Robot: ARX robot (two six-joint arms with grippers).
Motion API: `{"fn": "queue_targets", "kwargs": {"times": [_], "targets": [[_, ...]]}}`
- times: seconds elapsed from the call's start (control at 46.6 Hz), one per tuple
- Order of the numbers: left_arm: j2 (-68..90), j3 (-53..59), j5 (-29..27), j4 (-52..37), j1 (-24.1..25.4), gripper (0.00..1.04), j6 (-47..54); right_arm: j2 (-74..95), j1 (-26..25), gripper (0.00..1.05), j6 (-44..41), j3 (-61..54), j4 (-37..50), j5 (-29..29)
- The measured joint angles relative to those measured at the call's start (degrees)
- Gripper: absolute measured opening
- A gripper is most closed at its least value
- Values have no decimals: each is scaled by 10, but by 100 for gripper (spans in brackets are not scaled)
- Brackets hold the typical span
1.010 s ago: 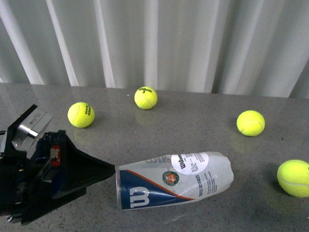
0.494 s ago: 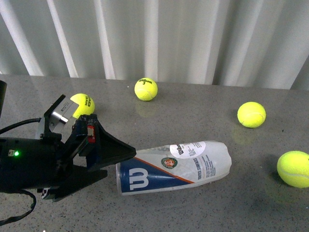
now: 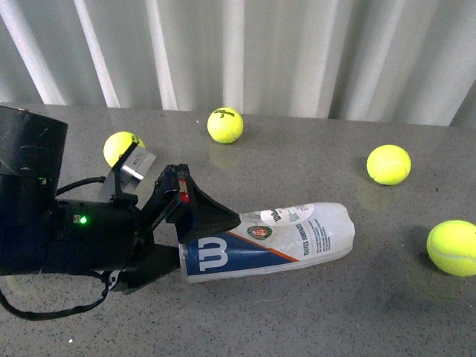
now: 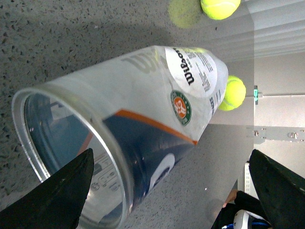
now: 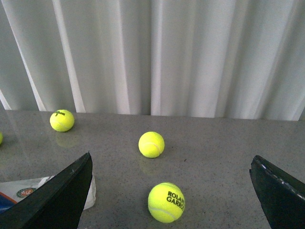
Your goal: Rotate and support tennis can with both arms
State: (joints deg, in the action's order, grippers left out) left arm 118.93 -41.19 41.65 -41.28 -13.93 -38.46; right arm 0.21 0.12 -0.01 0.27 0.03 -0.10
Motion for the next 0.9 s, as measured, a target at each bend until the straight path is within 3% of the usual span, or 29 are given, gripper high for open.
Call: {"fn": "queue_targets", "kwargs": {"times": [0.301,0.902], "targets": [[27,-22,-1,-28,-9,96,-46,0,0,98,0,0,0,0],[42,-23,9,-33,-17,11,-99,0,0,98,0,0,0,0]]}}
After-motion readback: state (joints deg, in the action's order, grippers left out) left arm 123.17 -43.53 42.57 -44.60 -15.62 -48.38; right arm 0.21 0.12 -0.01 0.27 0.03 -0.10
